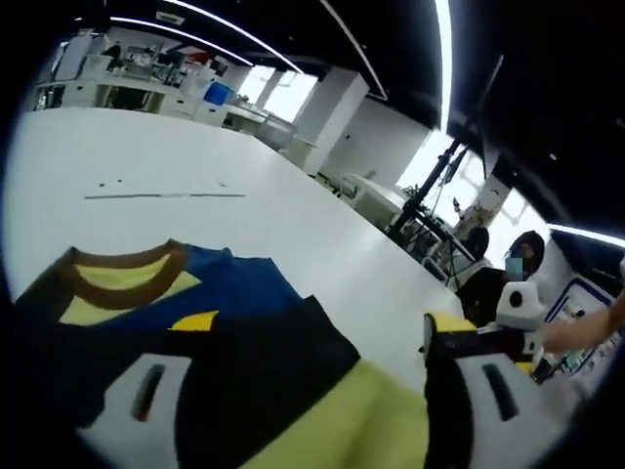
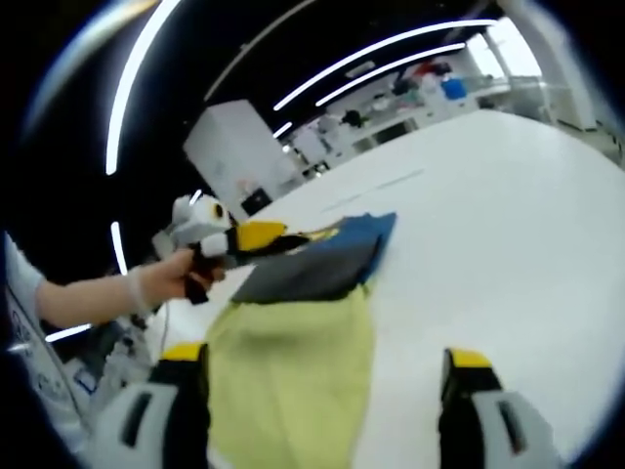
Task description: Fold the garment on the visible template until the final outline fits inside the template.
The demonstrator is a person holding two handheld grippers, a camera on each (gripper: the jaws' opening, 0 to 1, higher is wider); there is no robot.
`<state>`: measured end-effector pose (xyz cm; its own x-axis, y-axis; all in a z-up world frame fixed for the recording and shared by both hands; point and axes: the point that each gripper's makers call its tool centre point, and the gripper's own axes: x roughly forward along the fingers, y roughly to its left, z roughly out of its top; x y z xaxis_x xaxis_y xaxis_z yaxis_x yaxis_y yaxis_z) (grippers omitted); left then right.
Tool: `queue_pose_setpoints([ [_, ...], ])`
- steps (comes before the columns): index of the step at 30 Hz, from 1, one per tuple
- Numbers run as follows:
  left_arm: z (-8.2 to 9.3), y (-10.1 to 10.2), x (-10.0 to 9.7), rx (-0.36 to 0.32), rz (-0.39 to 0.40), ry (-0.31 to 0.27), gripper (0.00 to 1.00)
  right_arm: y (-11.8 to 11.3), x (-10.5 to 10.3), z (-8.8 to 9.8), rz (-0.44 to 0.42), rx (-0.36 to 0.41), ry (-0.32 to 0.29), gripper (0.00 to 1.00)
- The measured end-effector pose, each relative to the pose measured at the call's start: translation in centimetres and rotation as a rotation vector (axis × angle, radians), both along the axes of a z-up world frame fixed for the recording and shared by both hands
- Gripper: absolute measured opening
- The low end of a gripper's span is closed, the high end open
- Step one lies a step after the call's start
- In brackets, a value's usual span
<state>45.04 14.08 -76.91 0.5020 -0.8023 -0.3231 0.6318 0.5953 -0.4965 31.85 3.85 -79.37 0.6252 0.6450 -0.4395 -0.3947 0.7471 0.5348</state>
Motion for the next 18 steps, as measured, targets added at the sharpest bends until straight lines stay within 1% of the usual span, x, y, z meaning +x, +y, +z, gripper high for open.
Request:
queue_pose_setpoints([
  [3, 0.2, 1.2, -0.3, 0.013, -0.001, -0.007, 0.96, 0.1, 0.2, 0.1, 0.007, -0.003, -0.005, 0.99],
  [5, -0.1, 2.2, -0.4, 0.034, 0.004, 0.003, 0.99, 0.2, 0.2, 0.1, 0.012, -0.006, -0.005, 0.99],
  [9, 0.2, 5.4, -0.5, 0.057, 0.024, 0.023, 0.99, 0.3, 0.3, 0.2, 0.014, -0.005, -0.008, 0.99],
  [11, 0.0, 7.2, -0.5, 0.085, 0.052, 0.030, 0.99, 0.4, 0.4, 0.3, 0.013, 0.006, -0.006, 0.99],
  [12, -0.1, 8.2, -0.6, 0.084, 0.058, 0.038, 0.99, 0.5, 0.4, 0.3, 0.014, 0.007, -0.006, 0.99],
  [13, -0.1, 8.5, -0.7, 0.083, 0.059, 0.041, 0.99, 0.6, 0.4, 0.3, 0.016, 0.003, -0.008, 0.99],
  [15, 0.2, 9.8, -0.8, 0.082, 0.084, 0.045, 0.99, 0.7, 0.3, 0.2, 0.024, 0.002, -0.006, 0.99],
  [18, -0.2, 11.9, -1.2, 0.095, 0.103, 0.050, 0.99, 0.9, 0.3, 0.3, 0.034, 0.003, -0.005, 0.99],
])
